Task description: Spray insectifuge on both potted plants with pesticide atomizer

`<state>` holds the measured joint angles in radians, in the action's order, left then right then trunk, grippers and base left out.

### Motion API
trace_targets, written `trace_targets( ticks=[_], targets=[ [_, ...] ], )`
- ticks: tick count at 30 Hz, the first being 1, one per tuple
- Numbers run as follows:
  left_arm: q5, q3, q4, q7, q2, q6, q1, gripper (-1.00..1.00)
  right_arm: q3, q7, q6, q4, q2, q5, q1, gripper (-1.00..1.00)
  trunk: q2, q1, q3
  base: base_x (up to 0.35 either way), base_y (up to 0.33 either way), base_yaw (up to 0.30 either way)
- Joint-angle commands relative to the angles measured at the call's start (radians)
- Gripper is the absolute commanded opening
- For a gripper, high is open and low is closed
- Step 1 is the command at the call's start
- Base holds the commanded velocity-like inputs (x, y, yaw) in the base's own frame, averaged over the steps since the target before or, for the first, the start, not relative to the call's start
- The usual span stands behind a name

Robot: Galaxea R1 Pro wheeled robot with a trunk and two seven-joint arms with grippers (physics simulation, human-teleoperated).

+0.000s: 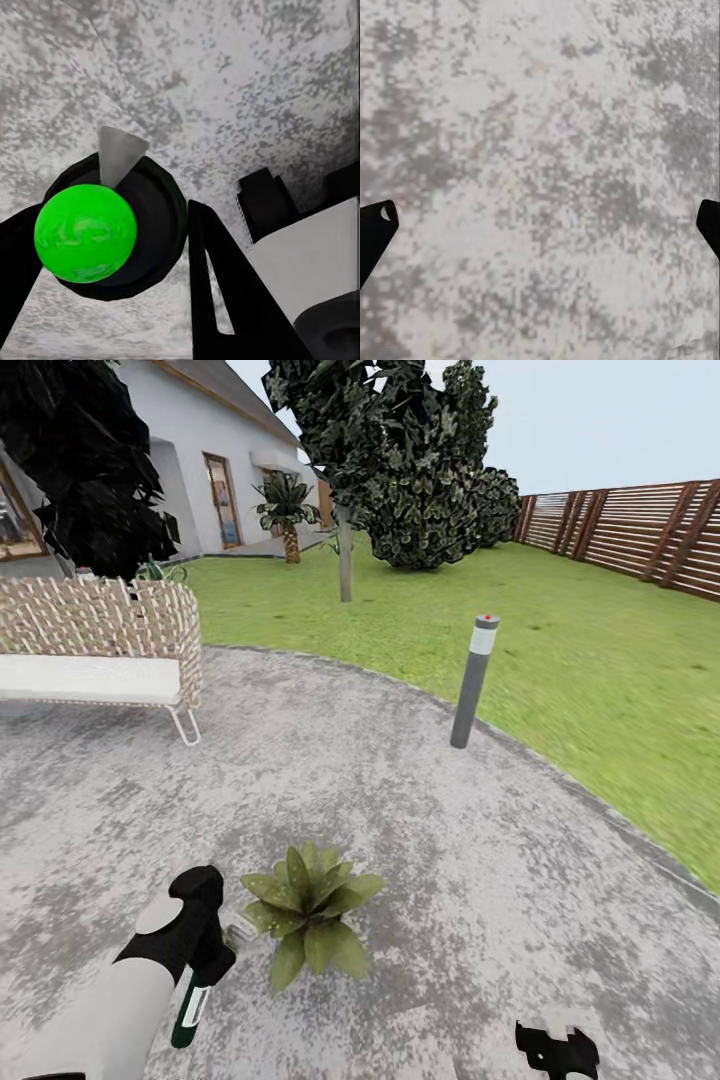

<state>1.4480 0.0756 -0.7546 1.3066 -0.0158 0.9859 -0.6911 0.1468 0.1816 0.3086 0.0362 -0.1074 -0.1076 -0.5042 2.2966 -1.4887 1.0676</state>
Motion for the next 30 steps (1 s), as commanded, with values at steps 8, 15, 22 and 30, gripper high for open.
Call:
trace_targets(
  ticks=[8, 15, 22, 30],
  targets=[
    [-0.081, 0.016, 0.001, -0.123, 0.01, 0.001, 0.103, -1.0, 0.008, 0.001, 0.003, -0.001, 0.002, -0.011, 0.0, 1.0, 0.0, 0.0, 0.001, 0.051, -0.054, 0.277],
    [-0.356, 0.01, 0.064, -0.473, 0.027, -0.008, 0.126, -1.0, 0.008, 0.001, 0.003, -0.001, 0.003, -0.011, 0.0, 1.0, 0.0, 0.0, 0.001, 0.0, 0.0, 0.278],
    [-0.419, 0.007, 0.056, -0.505, 0.03, -0.018, 0.128, -1.0, 0.008, 0.001, 0.003, -0.002, -0.005, -0.012, 0.0, 1.0, 0.0, 0.0, 0.001, 0.0, 0.0, 0.079],
    [-0.422, 0.007, 0.055, -0.506, 0.037, -0.018, 0.128, -1.0, 0.008, 0.001, 0.003, -0.001, -0.005, -0.011, 0.001, 1.0, 0.0, 0.0, 0.001, 0.046, -0.109, 0.001]
  ],
)
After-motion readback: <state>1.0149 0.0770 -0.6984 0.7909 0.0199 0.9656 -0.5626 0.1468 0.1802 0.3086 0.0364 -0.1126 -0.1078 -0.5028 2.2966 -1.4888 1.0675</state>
